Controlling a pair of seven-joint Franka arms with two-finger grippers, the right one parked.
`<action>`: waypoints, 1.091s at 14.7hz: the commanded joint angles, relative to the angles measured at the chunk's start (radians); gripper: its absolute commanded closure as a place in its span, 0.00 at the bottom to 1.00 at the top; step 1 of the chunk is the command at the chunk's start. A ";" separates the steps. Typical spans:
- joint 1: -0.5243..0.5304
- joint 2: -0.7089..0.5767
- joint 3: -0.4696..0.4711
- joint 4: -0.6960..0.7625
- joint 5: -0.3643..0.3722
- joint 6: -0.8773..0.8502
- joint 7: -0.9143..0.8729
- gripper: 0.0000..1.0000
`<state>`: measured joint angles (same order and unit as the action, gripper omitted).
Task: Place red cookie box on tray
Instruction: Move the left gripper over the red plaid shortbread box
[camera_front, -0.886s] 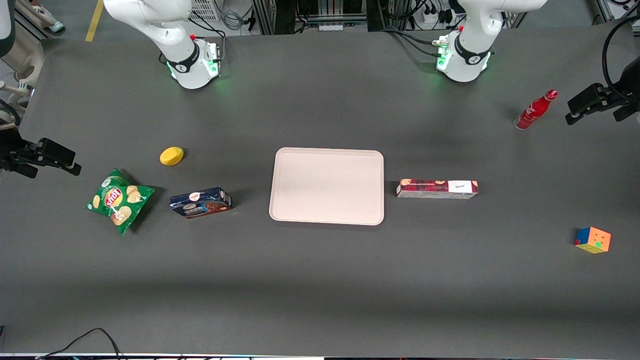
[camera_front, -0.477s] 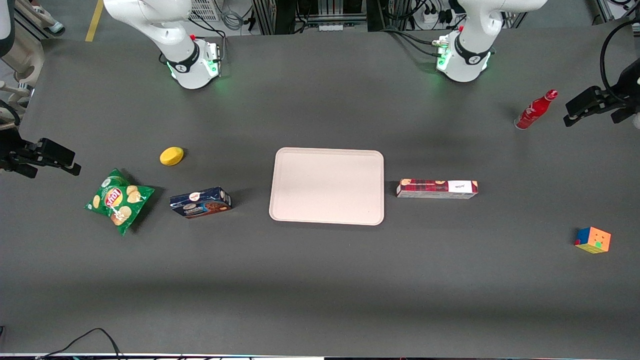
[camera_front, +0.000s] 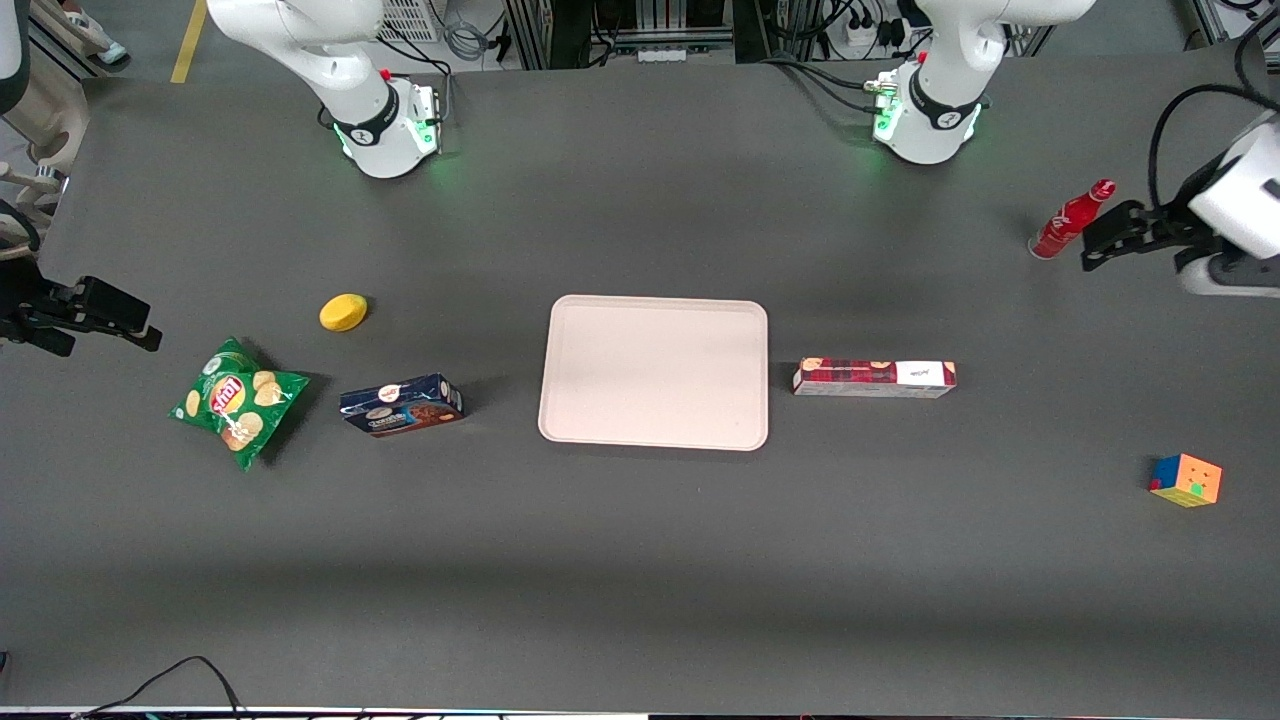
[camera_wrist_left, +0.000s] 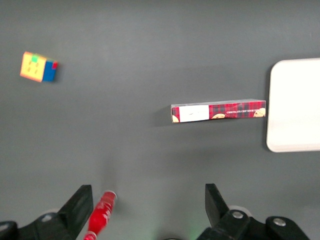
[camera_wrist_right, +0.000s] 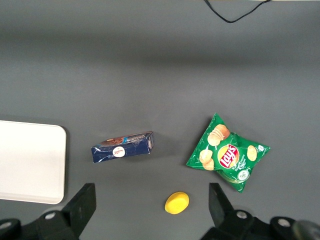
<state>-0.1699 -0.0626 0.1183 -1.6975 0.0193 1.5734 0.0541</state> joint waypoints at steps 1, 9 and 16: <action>-0.010 0.056 0.000 0.004 -0.004 0.056 0.208 0.00; -0.020 0.181 -0.058 -0.011 0.002 0.122 0.905 0.00; -0.077 0.198 -0.062 -0.261 -0.001 0.409 0.998 0.00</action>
<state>-0.2194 0.1649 0.0470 -1.8269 0.0197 1.8460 1.0291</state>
